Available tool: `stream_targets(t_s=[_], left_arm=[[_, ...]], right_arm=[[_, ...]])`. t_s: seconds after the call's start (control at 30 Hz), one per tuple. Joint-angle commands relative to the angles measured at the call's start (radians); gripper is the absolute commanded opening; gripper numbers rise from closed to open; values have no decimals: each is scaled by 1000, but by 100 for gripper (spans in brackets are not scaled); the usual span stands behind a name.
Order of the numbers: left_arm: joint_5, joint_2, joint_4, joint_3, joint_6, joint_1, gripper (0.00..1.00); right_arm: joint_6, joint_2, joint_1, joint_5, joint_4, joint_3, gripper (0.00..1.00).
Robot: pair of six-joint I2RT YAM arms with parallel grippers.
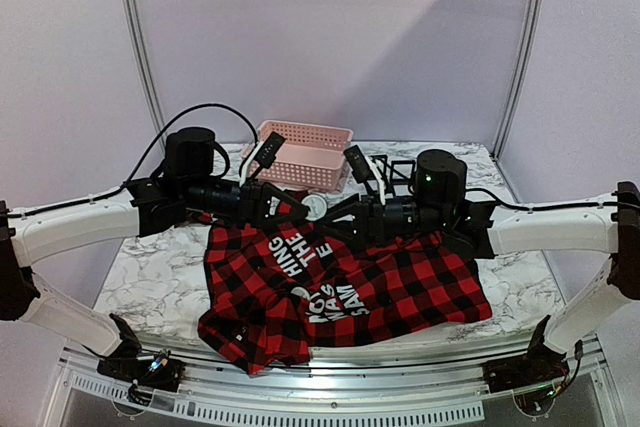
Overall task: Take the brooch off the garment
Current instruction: Close the brooch at the center of the board.
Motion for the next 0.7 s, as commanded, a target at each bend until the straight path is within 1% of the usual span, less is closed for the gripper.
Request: stream_targets(t_s=[0.0,0.23,0.67], left_arm=[[17,-1,23,-19,-7,11,0],[21,2,21,-18,-9,9,0],[23,4,21,-16,-11,7,0]], right_arm=[[-1,13,6,30,24,24,41],[15,9,6,64,58,15,33],[18,23,6,66,61,21,26]])
